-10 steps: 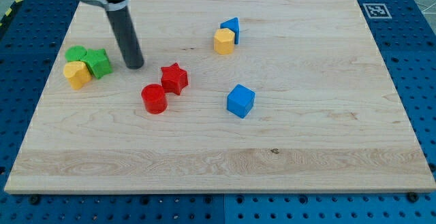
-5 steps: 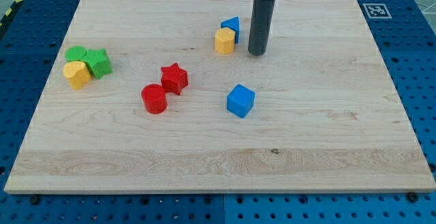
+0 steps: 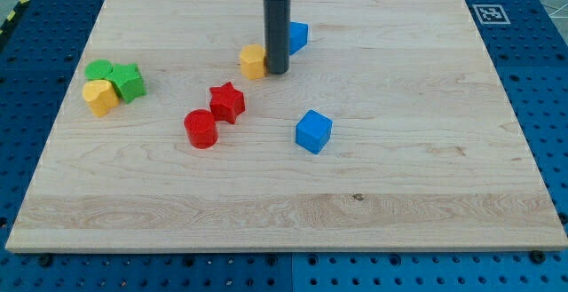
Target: Push yellow hexagon closer to red star
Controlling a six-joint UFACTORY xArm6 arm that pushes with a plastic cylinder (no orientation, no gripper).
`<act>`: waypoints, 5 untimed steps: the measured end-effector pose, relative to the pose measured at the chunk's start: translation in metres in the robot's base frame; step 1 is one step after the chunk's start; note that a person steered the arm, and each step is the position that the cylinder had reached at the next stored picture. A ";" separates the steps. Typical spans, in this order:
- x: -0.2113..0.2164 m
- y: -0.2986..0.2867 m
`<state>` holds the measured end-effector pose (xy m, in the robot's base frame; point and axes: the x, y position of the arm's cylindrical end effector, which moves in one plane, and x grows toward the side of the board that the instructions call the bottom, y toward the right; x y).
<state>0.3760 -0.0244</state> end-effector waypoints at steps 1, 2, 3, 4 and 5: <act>0.002 -0.029; 0.002 -0.045; -0.014 -0.044; -0.037 -0.041; -0.035 -0.052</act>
<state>0.3413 -0.0765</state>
